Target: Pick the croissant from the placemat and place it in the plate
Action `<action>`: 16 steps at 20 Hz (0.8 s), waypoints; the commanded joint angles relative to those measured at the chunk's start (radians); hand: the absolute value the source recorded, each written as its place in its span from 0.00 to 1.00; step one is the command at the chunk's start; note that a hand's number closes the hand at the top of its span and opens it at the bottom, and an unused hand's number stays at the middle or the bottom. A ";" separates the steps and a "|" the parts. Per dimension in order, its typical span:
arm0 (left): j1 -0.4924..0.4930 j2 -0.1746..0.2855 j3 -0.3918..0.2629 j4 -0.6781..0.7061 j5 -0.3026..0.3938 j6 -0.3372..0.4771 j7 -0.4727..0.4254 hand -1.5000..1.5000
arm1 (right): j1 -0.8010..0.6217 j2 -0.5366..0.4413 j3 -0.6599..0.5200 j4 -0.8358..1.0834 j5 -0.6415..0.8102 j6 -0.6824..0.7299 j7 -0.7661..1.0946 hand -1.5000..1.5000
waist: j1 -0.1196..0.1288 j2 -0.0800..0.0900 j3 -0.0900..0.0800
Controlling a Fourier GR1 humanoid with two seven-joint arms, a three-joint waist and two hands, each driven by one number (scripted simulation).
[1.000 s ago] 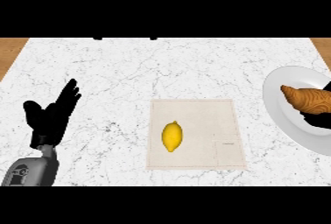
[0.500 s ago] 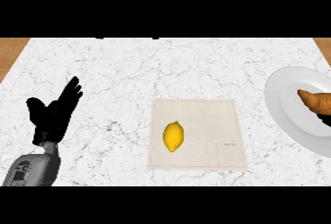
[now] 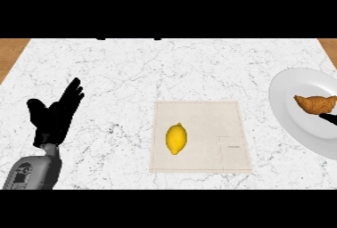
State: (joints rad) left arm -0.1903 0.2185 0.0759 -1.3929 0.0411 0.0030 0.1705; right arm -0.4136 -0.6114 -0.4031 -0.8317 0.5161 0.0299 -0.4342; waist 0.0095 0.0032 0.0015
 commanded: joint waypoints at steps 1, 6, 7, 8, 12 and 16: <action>-0.005 0.014 0.008 -0.007 0.002 -0.009 0.018 0.50 | -0.036 0.028 -0.032 -0.016 -0.075 0.004 -0.127 0.00 | -0.004 -0.003 -0.001; 0.041 0.010 0.009 -0.026 0.002 -0.012 -0.005 0.50 | -0.045 0.025 -0.131 -0.137 -0.295 0.216 -0.097 0.00 | -0.017 -0.009 -0.002; 0.055 -0.044 -0.025 -0.024 -0.033 0.037 -0.019 0.50 | -0.043 -0.003 -0.162 -0.144 -0.334 0.257 -0.055 0.00 | -0.021 -0.009 -0.002; 0.056 -0.028 -0.013 -0.013 -0.016 0.012 -0.009 0.50 | -0.014 0.028 -0.171 -0.173 -0.359 0.254 -0.031 0.00 | -0.022 -0.009 -0.002; 0.019 -0.020 0.002 -0.026 -0.023 0.036 0.020 0.50 | -0.023 0.004 -0.207 -0.131 -0.481 0.432 0.173 0.00 | -0.025 -0.009 -0.002; -0.032 0.026 0.050 0.020 0.032 -0.034 0.020 0.50 | -0.016 -0.036 -0.227 -0.059 -0.553 0.532 0.186 0.00 | -0.014 -0.003 -0.001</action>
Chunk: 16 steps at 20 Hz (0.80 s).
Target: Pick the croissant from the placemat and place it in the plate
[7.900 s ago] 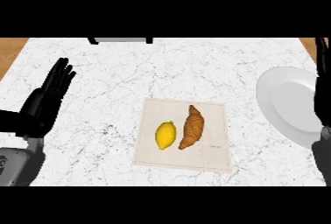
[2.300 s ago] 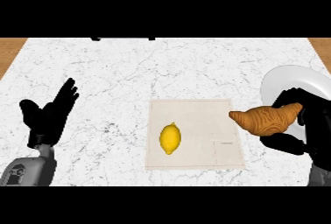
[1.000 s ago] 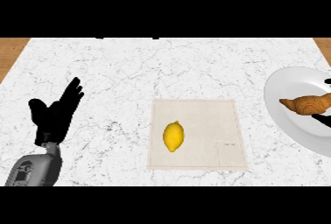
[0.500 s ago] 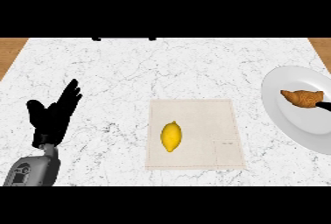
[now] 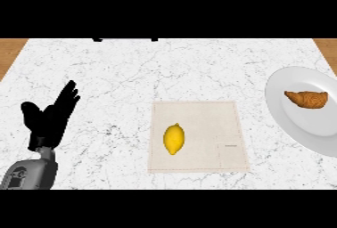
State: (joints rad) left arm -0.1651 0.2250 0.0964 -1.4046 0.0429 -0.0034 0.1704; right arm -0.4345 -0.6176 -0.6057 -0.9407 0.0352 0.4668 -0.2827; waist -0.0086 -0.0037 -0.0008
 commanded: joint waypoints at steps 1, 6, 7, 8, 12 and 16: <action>-0.020 -0.038 -0.020 0.034 -0.031 0.031 -0.011 0.50 | 0.070 -0.044 -0.050 0.010 -0.104 0.133 0.045 0.00 | -0.002 0.002 0.001; -0.019 0.009 0.034 0.031 0.014 -0.041 -0.038 0.50 | 0.090 -0.078 -0.023 0.128 -0.060 0.114 -0.167 0.00 | 0.011 0.005 0.001; -0.060 -0.019 0.014 0.060 -0.011 -0.010 -0.013 0.50 | 0.046 -0.095 -0.005 0.191 -0.047 0.101 -0.179 0.00 | 0.012 0.006 0.001; 0.052 -0.030 -0.022 -0.098 -0.026 0.003 0.033 0.50 | 0.052 -0.104 -0.005 0.210 -0.043 0.115 -0.215 0.00 | 0.018 0.005 0.002; -0.018 -0.049 -0.028 -0.056 -0.039 0.020 0.059 0.50 | 0.077 -0.192 -0.014 0.333 -0.017 0.152 -0.326 0.00 | 0.015 0.006 0.002; -0.037 -0.015 0.015 0.015 -0.025 -0.025 -0.008 0.50 | 0.011 -0.233 0.002 0.410 -0.026 0.133 -0.308 0.00 | 0.015 0.007 0.002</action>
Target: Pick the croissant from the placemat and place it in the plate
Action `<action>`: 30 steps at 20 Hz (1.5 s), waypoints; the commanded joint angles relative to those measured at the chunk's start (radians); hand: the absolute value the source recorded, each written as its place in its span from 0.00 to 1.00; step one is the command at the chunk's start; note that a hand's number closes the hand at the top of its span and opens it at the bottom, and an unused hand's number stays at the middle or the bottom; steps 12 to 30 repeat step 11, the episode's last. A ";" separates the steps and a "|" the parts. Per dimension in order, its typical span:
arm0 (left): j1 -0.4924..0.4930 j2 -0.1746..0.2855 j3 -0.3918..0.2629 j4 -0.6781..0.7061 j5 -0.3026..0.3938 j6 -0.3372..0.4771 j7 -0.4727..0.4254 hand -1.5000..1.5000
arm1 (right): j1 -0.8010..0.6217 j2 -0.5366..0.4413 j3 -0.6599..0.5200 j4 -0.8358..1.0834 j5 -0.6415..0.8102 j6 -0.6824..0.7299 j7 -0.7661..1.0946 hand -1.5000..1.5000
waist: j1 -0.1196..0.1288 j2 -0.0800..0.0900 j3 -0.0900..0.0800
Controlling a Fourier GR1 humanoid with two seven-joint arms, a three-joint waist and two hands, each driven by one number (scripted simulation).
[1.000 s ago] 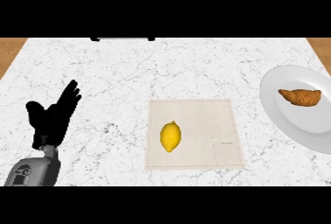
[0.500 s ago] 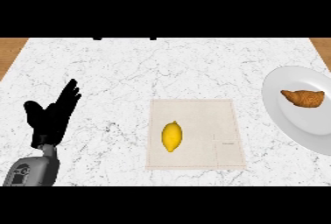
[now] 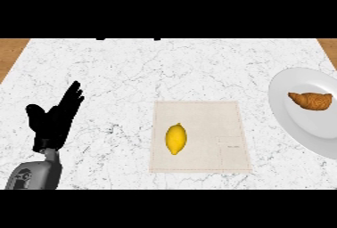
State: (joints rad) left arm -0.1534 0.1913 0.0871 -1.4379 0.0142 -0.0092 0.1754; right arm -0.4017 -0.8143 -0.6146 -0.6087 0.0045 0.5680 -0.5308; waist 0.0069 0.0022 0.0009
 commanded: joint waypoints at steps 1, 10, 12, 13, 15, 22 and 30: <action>-0.008 -0.001 0.005 0.018 -0.011 -0.003 -0.019 0.50 | -0.019 -0.060 0.014 0.132 0.029 0.029 -0.137 0.00 | 0.004 0.002 0.001; -0.021 -0.031 -0.021 -0.001 -0.040 0.024 0.013 0.50 | 0.020 -0.100 0.069 0.277 0.095 -0.022 -0.264 0.00 | 0.008 0.004 0.002; -0.067 -0.021 0.003 0.062 -0.023 0.008 -0.015 0.50 | -0.033 -0.120 0.084 0.286 0.101 0.002 -0.225 0.00 | 0.009 0.006 0.002; -0.067 -0.021 0.003 0.062 -0.023 0.008 -0.015 0.50 | -0.033 -0.120 0.084 0.286 0.101 0.002 -0.225 0.00 | 0.009 0.006 0.002; -0.067 -0.021 0.003 0.062 -0.023 0.008 -0.015 0.50 | -0.033 -0.120 0.084 0.286 0.101 0.002 -0.225 0.00 | 0.009 0.006 0.002; -0.067 -0.021 0.003 0.062 -0.023 0.008 -0.015 0.50 | -0.033 -0.120 0.084 0.286 0.101 0.002 -0.225 0.00 | 0.009 0.006 0.002; -0.067 -0.021 0.003 0.062 -0.023 0.008 -0.015 0.50 | -0.033 -0.120 0.084 0.286 0.101 0.002 -0.225 0.00 | 0.009 0.006 0.002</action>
